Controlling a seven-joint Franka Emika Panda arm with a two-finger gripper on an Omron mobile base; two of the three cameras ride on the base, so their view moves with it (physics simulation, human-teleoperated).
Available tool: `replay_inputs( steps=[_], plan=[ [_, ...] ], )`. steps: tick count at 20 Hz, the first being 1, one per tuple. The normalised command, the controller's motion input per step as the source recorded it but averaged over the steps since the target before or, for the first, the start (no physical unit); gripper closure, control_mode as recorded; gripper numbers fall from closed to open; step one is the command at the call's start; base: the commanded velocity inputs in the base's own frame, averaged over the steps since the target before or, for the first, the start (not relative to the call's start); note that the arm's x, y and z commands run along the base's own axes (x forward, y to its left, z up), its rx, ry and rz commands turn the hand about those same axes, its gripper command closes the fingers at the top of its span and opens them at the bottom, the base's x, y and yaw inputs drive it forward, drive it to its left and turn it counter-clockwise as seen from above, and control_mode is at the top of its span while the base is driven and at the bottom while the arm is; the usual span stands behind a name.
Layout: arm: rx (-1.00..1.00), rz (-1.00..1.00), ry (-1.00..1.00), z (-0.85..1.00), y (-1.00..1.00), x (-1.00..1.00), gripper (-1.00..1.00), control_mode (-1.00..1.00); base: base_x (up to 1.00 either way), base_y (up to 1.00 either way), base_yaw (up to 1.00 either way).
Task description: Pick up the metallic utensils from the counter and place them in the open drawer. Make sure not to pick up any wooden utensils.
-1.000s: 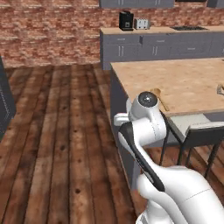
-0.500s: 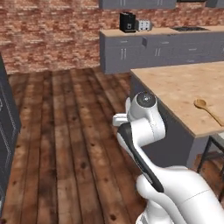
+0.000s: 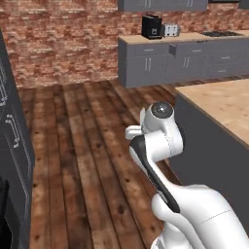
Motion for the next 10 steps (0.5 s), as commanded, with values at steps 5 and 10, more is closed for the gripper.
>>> replay_inputs(
  steps=[5, 10],
  plan=[
    [0.0, 0.0, 0.0, 0.0, 0.0, 0.0, 1.0, 1.0, 1.0, -0.03, -0.02],
    [0.0, 0.0, 0.0, 0.0, 0.0, 0.0, 1.0, 1.0, 1.0, 0.0, -0.08]
  ],
)
